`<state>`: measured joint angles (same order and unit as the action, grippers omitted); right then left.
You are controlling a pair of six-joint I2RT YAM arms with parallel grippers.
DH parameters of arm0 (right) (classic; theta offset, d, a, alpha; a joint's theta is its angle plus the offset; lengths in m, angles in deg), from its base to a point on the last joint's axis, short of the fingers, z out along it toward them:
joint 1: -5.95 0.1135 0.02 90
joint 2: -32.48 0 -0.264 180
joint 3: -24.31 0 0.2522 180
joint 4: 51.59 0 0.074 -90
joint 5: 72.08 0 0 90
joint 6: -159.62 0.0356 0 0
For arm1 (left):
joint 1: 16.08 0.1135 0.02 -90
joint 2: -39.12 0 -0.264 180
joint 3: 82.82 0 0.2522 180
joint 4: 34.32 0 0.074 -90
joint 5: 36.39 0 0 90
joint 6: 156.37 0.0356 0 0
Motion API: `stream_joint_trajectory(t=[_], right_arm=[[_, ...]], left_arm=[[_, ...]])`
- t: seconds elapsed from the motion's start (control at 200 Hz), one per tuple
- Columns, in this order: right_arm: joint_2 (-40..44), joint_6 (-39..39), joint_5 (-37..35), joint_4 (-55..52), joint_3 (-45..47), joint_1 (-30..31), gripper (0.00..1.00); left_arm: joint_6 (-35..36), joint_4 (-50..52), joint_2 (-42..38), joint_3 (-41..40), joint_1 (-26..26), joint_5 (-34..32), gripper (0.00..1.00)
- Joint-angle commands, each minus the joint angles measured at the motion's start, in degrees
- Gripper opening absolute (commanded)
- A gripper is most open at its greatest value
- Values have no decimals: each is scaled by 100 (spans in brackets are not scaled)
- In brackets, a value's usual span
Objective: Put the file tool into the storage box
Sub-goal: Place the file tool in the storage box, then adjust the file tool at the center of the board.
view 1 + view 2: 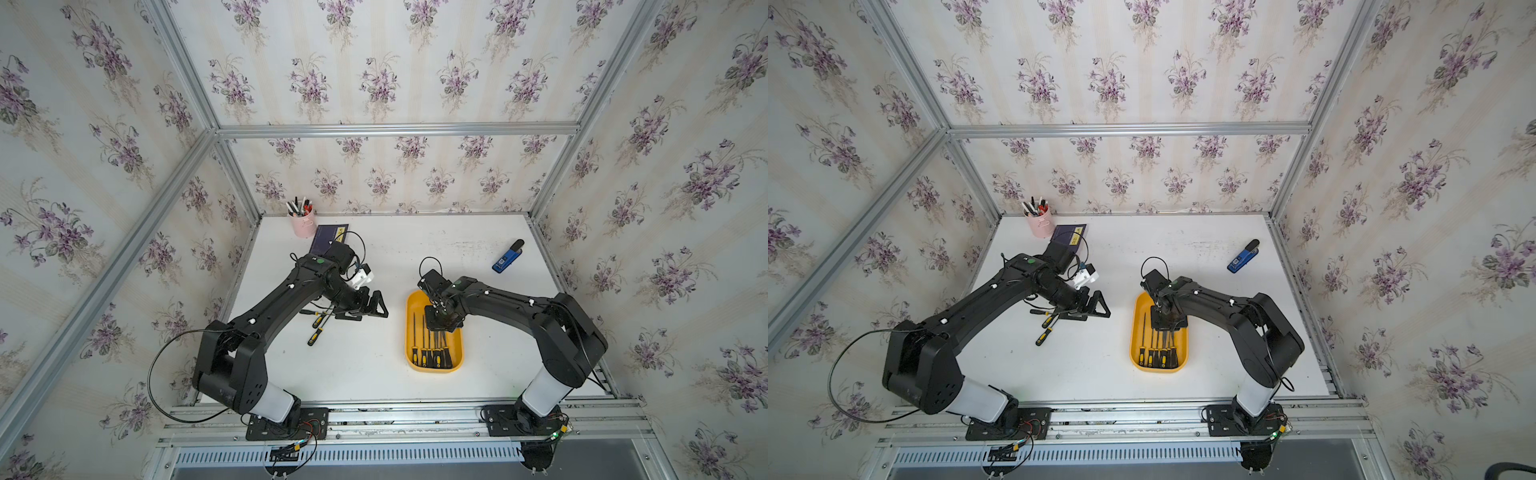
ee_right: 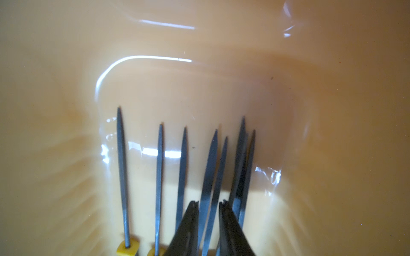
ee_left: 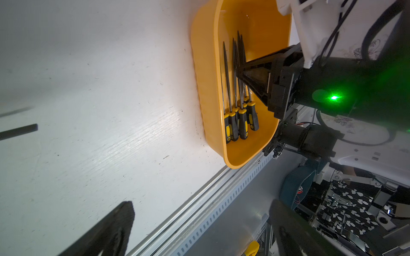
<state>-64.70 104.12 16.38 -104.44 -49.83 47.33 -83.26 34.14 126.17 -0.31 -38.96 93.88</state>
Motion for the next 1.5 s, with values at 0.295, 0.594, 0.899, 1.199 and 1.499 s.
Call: stream_joint_trajectory(t=[0.295, 0.594, 0.899, 1.199, 1.499], right_arm=[[392, -13, -169, -336, -545, 1, 27], [847, 89, -4, -369, -1163, 1, 28], [980, 228, 176, -196, -1054, 9, 27], [1113, 416, 304, 13, -625, 18, 27], [1002, 431, 391, 2, -608, 45, 26]], left_arm=[[-105, 336, -206, 28, 235, -575, 100], [-156, 1363, 129, -9, 682, -3289, 98], [35, 667, 572, 12, 1138, -4258, 91], [367, 316, 1332, 294, 1589, -4675, 71], [565, 207, 2000, 710, 1828, -4844, 62]])
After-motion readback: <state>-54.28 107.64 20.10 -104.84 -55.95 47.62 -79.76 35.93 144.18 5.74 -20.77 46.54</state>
